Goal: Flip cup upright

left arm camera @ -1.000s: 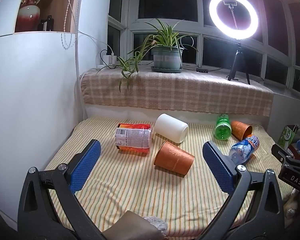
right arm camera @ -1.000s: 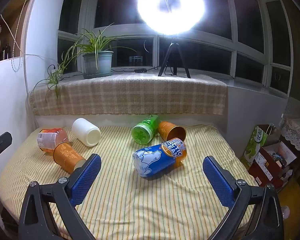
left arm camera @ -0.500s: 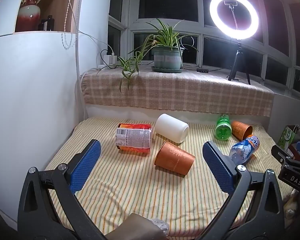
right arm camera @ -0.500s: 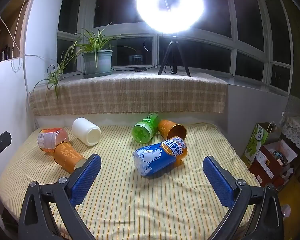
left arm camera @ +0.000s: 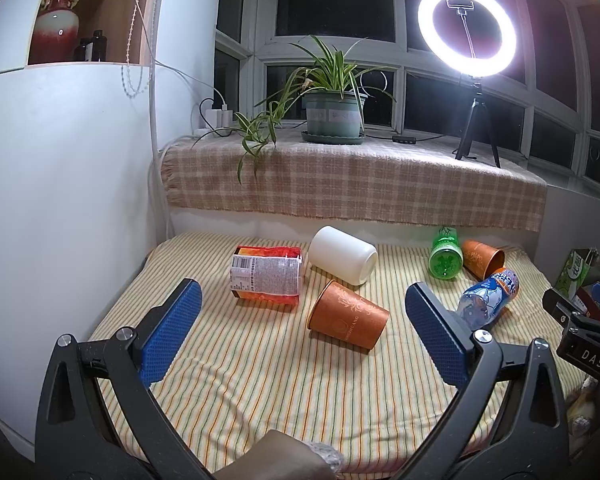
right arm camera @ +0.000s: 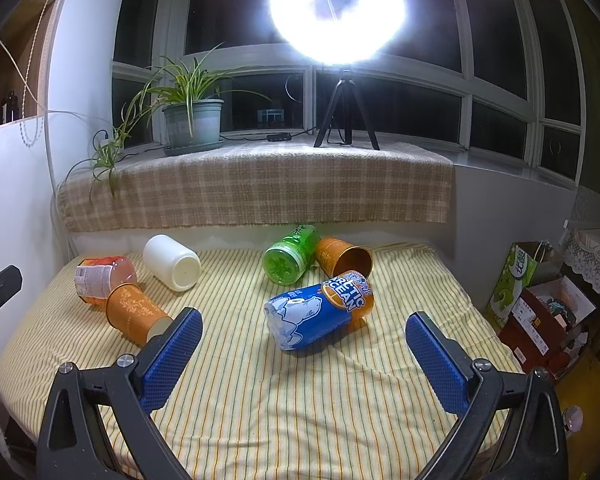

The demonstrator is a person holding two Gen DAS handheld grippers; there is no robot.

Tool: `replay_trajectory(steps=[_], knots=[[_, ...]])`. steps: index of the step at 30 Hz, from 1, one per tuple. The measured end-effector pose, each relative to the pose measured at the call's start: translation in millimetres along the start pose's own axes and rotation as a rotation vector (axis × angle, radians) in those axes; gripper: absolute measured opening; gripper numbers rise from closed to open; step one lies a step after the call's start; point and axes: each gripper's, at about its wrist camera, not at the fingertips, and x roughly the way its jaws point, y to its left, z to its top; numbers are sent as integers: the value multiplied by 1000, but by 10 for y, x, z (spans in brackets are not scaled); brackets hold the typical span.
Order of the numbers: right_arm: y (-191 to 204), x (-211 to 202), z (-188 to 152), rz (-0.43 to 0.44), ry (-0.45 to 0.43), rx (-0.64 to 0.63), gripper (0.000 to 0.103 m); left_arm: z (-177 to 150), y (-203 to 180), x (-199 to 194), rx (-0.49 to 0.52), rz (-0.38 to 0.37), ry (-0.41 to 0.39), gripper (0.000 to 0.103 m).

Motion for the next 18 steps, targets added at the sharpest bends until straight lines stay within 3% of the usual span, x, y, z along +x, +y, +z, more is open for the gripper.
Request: replay_trajectory(steps=[18], knots=[[10, 21, -7, 6, 5, 2, 103, 0, -2, 2, 0, 0, 1, 103]])
